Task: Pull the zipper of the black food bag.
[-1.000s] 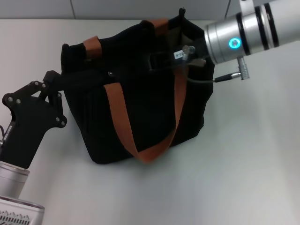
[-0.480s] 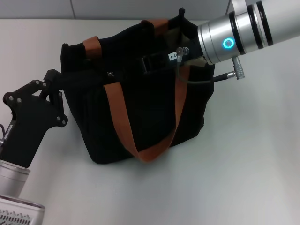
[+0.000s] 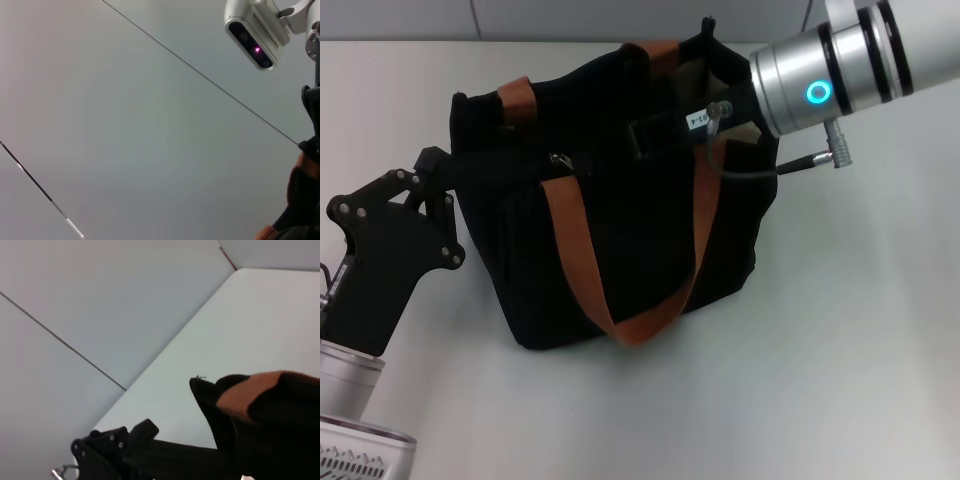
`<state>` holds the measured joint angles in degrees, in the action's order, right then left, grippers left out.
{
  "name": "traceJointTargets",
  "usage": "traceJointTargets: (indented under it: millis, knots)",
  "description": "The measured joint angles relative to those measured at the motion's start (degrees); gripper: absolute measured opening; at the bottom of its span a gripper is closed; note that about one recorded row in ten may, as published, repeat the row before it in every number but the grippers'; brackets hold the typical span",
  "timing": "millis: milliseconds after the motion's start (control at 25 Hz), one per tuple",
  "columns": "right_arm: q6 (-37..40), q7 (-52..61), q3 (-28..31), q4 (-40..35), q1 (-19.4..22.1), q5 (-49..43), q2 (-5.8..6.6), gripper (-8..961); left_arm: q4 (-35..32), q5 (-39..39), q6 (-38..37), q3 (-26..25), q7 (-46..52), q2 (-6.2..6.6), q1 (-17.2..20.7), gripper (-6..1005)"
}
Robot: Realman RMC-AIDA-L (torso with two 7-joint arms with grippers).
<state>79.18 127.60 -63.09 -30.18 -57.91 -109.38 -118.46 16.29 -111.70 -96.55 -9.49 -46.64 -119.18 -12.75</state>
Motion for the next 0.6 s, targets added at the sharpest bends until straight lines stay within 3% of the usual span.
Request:
traceJointTargets:
  millis: [240,320,600]
  knots:
    - [1.04,1.04,1.95,-1.13,0.74,-0.32,2.05,14,-0.04,-0.02,0.09,-0.13,-0.02,0.0,0.19,22]
    - [1.03,1.05,1.84,-1.81,0.85,-0.32,2.06,22,-0.04,-0.01,0.08,-0.1,-0.04,0.0,0.27,22]
    - [-0.44,1.38,-0.21,-5.27,-0.72,-5.3,-0.08,49,0.07,-0.02,0.03,0.01,-0.11,0.0,0.36,22]
